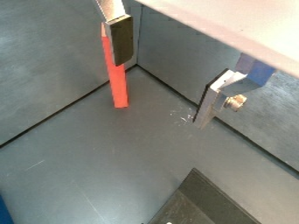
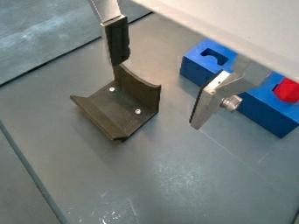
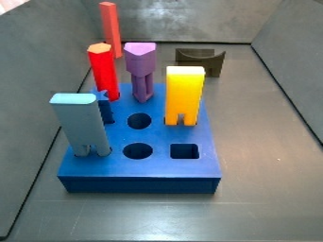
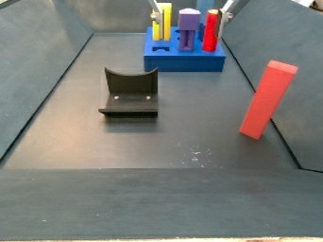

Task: Pick up the rectangle object. Move up. Move to above the board. Insert the rectangle object.
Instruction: Pick up the rectangle object.

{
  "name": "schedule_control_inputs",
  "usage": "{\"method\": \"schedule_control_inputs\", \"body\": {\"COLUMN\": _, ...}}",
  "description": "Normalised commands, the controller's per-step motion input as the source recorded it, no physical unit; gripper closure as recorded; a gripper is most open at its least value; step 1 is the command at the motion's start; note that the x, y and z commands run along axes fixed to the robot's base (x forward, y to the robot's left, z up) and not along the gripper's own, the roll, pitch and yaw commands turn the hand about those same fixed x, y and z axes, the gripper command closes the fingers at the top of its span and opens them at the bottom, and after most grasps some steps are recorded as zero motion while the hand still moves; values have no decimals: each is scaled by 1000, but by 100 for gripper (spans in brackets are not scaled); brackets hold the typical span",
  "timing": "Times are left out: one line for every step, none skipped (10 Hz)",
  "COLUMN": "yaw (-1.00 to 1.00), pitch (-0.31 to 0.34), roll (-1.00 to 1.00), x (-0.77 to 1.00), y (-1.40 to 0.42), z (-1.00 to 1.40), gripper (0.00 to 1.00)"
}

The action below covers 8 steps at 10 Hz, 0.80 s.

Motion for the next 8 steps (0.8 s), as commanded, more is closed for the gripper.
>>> {"method": "schedule_control_inputs", "body": {"yaw": 0, "pitch": 0, "roll": 0, "x": -49, "y": 0, "z": 0, "gripper": 0}}
{"method": "schedule_control_inputs", "body": {"yaw": -9, "pitch": 0, "roll": 0, "x": -254, "y": 0, "z": 0, "gripper": 0}}
{"method": "schedule_control_inputs", "body": {"yaw": -126, "pitch": -34, "roll": 0, "x": -817, "y": 0, "z": 80, "gripper": 0}}
{"method": "schedule_control_inputs", "body": {"yaw": -111, "pitch": -36, "roll": 0, "x": -866, "y": 0, "z": 177, "gripper": 0}}
{"method": "schedule_control_inputs", "body": {"yaw": -123, "pitch": 0, "roll": 49, "x": -866, "y": 0, "z": 263, "gripper": 0}}
{"method": "schedule_control_inputs", "body": {"yaw": -131, "pitch": 0, "roll": 37, "x": -929, "y": 46, "z": 231, "gripper": 0}}
{"method": "schedule_control_inputs", "body": {"yaw": -151, "pitch": 0, "roll": 21, "x": -980, "y": 166, "z": 66, "gripper": 0}}
{"method": "schedule_control_inputs", "body": {"yaw": -149, "pitch": 23, "roll": 24, "x": -966, "y": 189, "z": 20, "gripper": 0}}
